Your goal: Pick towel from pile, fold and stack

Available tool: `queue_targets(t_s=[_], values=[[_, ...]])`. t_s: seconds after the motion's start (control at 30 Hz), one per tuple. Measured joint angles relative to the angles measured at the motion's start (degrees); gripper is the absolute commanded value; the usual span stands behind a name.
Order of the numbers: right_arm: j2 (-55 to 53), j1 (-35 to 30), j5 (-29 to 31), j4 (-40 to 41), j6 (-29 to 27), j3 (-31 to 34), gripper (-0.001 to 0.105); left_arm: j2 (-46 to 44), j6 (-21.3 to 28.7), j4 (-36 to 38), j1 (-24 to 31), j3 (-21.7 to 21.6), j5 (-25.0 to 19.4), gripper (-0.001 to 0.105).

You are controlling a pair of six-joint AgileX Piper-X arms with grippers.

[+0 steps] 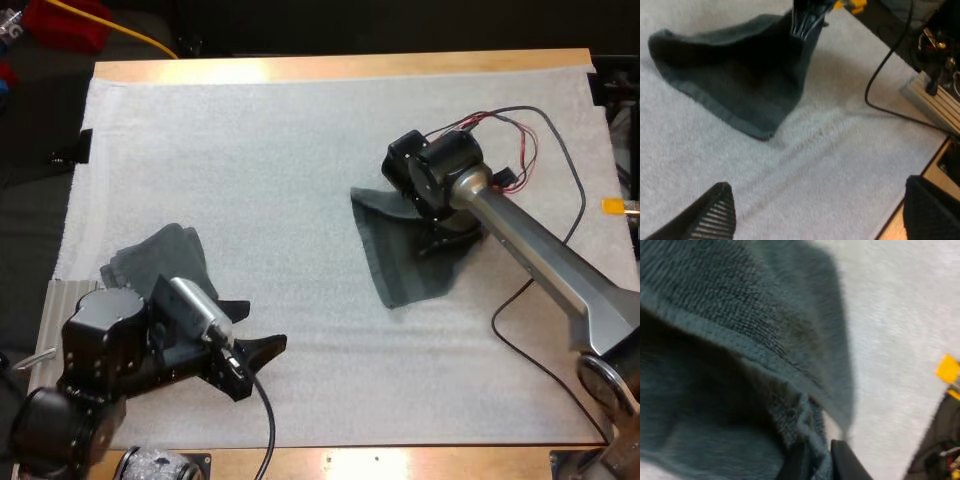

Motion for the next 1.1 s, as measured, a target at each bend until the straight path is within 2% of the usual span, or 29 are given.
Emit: queue_targets(t_s=[0.13, 0.37, 0.53, 0.67, 0.87, 1.1], values=[[-2.2, 0.0, 0.2, 1.1, 0.0, 0.0, 0.001, 2.1, 0.0, 0.2, -1.8, 0.0, 0.3, 0.068], [-4.1, 0.0, -1.2, 2.4, 0.0, 0.3, 0.001, 6.7, 0.0, -0.1, -10.9, 0.0, 0.6, 0.068], [-6.6, 0.0, -6.0, 2.4, 0.0, 6.1, 0.001, 11.0, 0.0, -3.1, -18.3, 0.0, 0.1, 0.068], [-8.7, -0.1, -6.5, 2.4, 0.4, 12.1, 0.001, 14.2, 0.0, -5.7, -22.6, 0.0, -2.5, 0.068], [-11.5, -0.3, -6.6, -0.4, 2.0, 18.7, 0.001, 17.6, 0.0, -8.3, -25.4, 0.0, -3.2, 0.068], [-11.6, -2.0, -7.0, -2.5, 2.1, 19.6, 0.001, 19.8, 0.0, -9.9, -25.5, 0.0, -4.6, 0.068]])
